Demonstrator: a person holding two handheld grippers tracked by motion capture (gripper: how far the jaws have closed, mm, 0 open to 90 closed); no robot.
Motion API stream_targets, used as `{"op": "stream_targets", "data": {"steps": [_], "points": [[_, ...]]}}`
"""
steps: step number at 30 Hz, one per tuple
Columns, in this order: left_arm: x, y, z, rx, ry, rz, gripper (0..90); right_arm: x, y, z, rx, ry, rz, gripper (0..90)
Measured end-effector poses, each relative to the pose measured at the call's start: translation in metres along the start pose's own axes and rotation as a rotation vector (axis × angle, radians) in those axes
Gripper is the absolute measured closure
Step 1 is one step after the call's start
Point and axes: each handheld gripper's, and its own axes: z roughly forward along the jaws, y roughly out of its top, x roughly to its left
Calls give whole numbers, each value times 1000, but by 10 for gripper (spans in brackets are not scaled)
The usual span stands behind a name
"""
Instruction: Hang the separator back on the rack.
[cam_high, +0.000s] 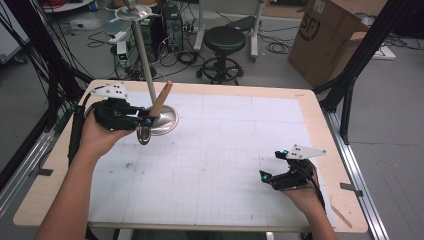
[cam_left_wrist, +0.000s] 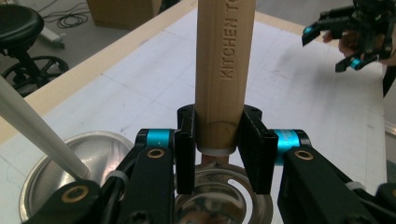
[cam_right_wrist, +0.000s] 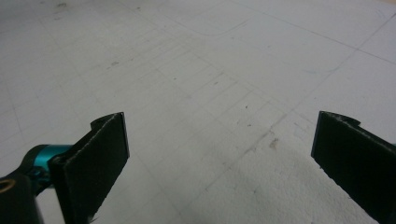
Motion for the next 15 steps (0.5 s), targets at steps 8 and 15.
{"op": "stream_targets", "data": {"steps": [8, 15], "points": [[4, 5, -12, -42, 43, -34, 690, 1, -1, 1, 5, 1, -1, 26], [7, 17, -28, -65, 86, -34, 690, 0, 0, 0, 0, -2, 3, 27]]}}
